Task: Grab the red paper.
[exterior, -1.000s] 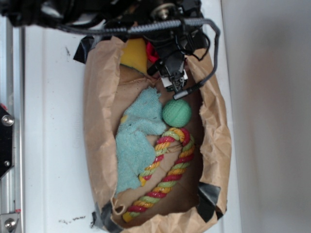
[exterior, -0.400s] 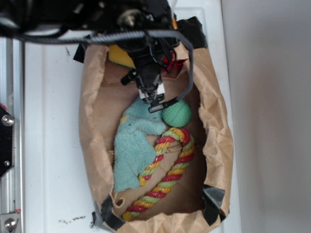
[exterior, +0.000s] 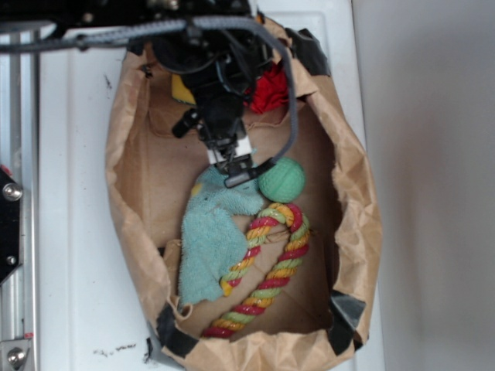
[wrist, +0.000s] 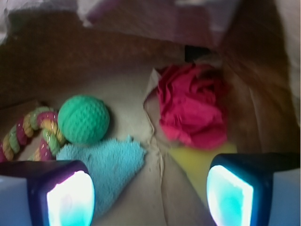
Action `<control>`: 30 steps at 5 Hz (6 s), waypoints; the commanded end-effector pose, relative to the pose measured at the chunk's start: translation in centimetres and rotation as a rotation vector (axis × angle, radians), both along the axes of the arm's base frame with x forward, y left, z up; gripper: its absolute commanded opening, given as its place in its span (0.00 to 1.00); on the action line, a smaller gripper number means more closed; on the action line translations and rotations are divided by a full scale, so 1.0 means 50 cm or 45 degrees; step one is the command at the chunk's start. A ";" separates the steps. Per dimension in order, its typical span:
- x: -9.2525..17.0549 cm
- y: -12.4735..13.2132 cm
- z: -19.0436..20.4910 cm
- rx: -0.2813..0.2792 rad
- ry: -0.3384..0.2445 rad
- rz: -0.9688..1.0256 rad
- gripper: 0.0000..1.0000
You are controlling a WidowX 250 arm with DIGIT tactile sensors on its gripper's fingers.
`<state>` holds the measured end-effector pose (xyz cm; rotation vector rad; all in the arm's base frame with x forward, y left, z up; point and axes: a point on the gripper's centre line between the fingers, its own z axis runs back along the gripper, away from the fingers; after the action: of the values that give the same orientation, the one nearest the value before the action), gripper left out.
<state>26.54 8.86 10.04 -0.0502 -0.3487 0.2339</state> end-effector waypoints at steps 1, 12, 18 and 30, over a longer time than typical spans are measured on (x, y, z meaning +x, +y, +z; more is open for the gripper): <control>0.008 -0.073 0.012 0.037 -0.090 -0.060 1.00; 0.091 0.009 0.021 0.140 -0.163 0.086 1.00; 0.098 0.072 -0.044 0.318 -0.130 0.159 1.00; 0.016 -0.116 0.159 0.119 0.179 -0.437 0.00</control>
<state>26.66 2.35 15.23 -0.0197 -0.1265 -0.1104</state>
